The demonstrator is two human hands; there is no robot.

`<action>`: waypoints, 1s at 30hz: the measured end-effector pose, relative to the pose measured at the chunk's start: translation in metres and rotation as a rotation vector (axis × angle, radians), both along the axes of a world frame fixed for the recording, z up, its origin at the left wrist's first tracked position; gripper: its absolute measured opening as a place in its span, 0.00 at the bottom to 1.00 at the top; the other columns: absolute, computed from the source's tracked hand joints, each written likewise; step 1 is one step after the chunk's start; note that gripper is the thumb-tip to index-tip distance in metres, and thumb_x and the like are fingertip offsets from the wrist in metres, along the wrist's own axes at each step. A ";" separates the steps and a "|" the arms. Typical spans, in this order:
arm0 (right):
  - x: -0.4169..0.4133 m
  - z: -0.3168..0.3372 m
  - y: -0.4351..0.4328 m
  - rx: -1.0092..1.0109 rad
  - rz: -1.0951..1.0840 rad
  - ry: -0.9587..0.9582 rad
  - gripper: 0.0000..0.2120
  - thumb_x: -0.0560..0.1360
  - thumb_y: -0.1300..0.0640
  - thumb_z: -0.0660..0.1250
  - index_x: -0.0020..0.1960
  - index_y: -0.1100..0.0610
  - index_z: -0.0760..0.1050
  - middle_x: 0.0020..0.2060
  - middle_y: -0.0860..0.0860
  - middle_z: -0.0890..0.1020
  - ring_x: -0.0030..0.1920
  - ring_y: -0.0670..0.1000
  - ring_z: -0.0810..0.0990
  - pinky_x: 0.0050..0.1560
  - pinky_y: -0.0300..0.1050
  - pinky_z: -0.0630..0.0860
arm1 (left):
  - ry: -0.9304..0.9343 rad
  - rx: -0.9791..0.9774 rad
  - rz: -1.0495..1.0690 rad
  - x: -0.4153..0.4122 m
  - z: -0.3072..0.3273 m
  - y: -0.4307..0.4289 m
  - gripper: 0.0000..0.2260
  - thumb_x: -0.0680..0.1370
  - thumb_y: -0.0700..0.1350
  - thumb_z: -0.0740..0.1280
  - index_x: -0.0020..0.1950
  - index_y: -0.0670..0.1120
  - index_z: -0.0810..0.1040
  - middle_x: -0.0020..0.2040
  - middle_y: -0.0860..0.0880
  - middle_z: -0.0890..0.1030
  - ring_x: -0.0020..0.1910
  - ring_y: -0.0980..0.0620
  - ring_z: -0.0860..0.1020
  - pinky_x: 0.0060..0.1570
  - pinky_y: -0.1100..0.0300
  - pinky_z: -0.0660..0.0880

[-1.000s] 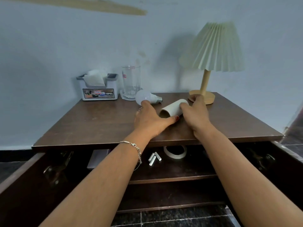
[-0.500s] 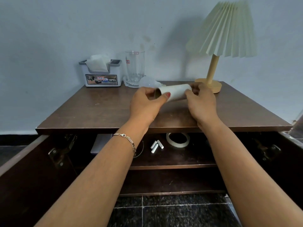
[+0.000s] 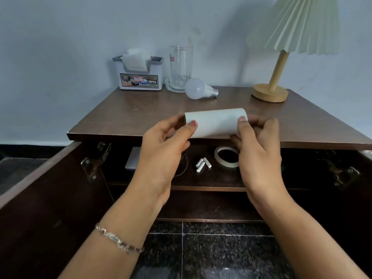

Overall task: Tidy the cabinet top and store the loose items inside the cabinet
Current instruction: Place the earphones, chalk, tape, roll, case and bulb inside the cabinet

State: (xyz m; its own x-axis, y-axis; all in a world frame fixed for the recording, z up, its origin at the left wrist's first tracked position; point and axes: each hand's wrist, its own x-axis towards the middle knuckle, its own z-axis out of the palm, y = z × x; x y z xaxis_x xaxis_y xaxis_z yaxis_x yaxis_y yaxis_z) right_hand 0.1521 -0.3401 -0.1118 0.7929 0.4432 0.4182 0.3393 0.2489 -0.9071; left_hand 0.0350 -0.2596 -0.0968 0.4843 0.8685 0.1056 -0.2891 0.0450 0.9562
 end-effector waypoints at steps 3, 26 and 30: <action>-0.011 -0.015 -0.013 -0.035 0.010 0.013 0.09 0.72 0.39 0.60 0.47 0.43 0.68 0.52 0.50 0.79 0.56 0.47 0.80 0.60 0.54 0.76 | 0.017 -0.017 -0.013 -0.018 -0.013 -0.010 0.14 0.74 0.43 0.71 0.59 0.48 0.80 0.54 0.50 0.84 0.56 0.55 0.81 0.51 0.62 0.77; -0.032 -0.176 -0.027 -0.317 0.036 0.119 0.07 0.81 0.53 0.59 0.59 0.48 0.71 0.53 0.41 0.77 0.57 0.46 0.78 0.58 0.56 0.77 | 0.355 -0.397 0.031 -0.037 -0.146 -0.014 0.03 0.77 0.39 0.66 0.48 0.45 0.79 0.50 0.46 0.82 0.52 0.51 0.79 0.56 0.58 0.75; -0.025 -0.207 -0.022 -0.452 0.051 0.233 0.06 0.80 0.54 0.60 0.55 0.45 0.72 0.49 0.40 0.78 0.54 0.47 0.79 0.59 0.58 0.76 | 0.445 -0.375 0.016 -0.035 -0.170 -0.011 0.05 0.78 0.39 0.66 0.50 0.47 0.79 0.50 0.49 0.81 0.53 0.53 0.77 0.57 0.57 0.74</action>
